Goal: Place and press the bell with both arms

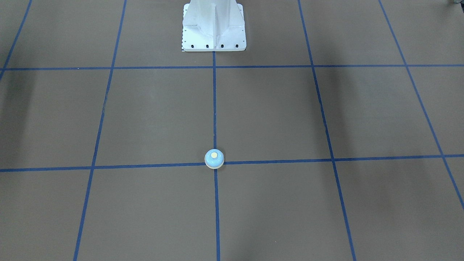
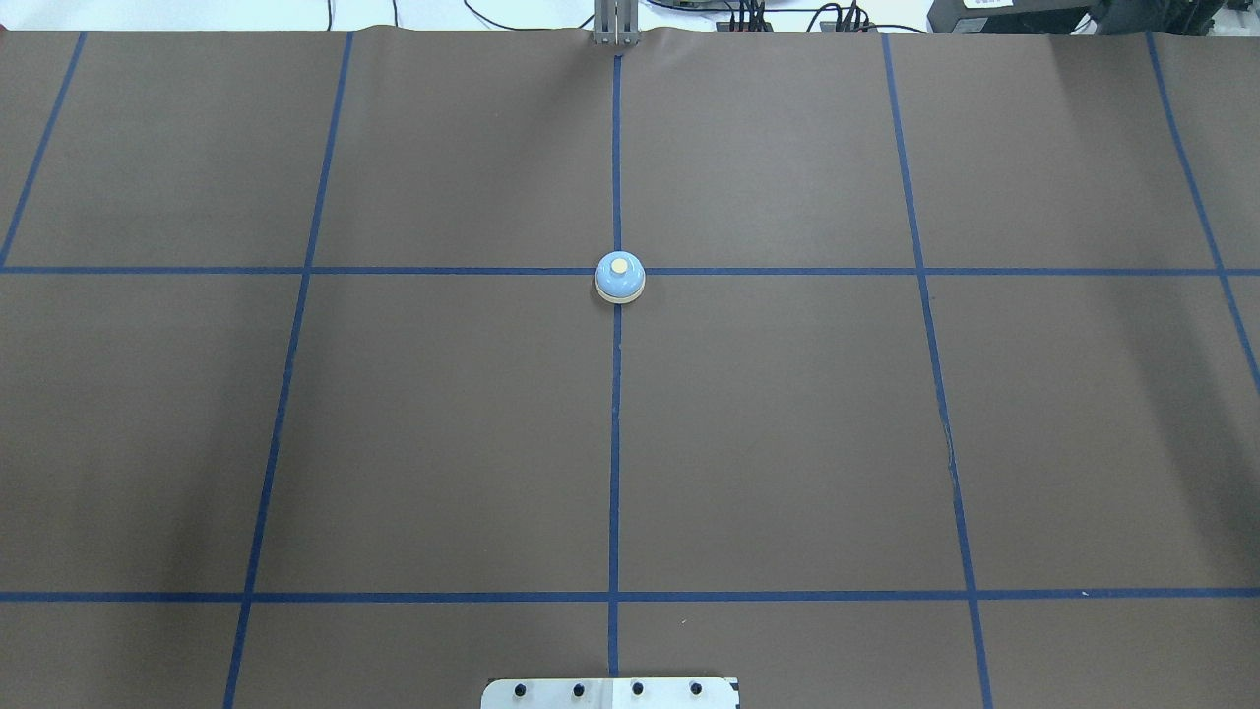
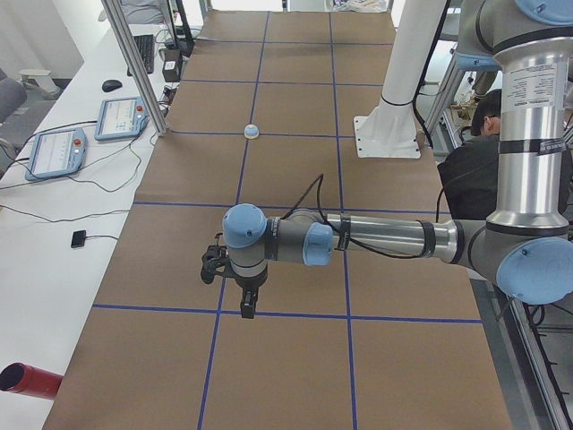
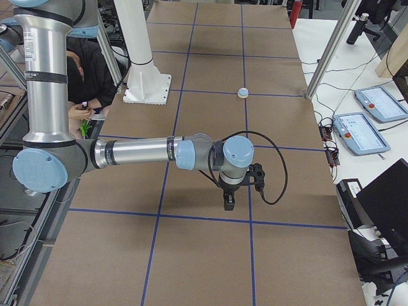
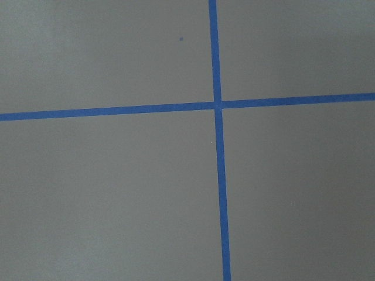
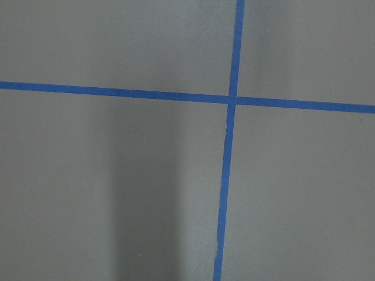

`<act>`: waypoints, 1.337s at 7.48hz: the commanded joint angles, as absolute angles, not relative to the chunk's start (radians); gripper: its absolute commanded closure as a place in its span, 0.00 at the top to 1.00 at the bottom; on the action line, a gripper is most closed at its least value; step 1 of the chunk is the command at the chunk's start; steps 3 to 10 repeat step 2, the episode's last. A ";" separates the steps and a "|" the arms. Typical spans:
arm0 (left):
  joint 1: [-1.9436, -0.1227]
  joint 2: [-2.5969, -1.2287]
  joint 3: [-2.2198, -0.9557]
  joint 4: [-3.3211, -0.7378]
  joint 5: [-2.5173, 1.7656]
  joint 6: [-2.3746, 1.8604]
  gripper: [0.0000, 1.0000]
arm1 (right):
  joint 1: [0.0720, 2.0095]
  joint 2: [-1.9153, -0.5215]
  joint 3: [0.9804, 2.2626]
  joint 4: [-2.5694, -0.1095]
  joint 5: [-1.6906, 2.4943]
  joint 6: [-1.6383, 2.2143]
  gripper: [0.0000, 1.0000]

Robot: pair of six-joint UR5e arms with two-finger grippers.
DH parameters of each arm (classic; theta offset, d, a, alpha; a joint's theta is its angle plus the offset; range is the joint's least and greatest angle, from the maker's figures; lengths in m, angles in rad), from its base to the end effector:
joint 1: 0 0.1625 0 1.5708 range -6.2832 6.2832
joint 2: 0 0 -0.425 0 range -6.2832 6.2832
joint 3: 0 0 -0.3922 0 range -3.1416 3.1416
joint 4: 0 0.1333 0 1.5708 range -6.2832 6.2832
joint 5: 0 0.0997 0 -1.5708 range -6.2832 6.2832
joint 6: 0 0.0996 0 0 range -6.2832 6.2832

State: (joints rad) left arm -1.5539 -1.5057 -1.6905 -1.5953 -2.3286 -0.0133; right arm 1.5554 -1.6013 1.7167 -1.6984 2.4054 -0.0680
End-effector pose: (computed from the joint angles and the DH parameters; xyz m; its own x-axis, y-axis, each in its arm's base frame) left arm -0.0569 -0.4701 0.6294 0.7255 0.0533 -0.6862 -0.0072 0.9975 0.0699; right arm 0.0522 -0.4764 0.6102 0.6689 -0.0692 0.7401 0.0610 0.9974 0.0382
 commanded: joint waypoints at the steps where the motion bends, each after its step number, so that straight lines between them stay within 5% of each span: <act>1: -1.554 -1.506 -1.692 -1.595 -2.329 -0.012 1.00 | 1.555 -1.601 1.717 -1.698 2.405 -0.067 1.00; 10: -1.554 -1.506 -1.692 -1.595 -2.329 -0.012 1.00 | 1.555 -1.601 1.715 -1.698 2.402 -0.069 1.00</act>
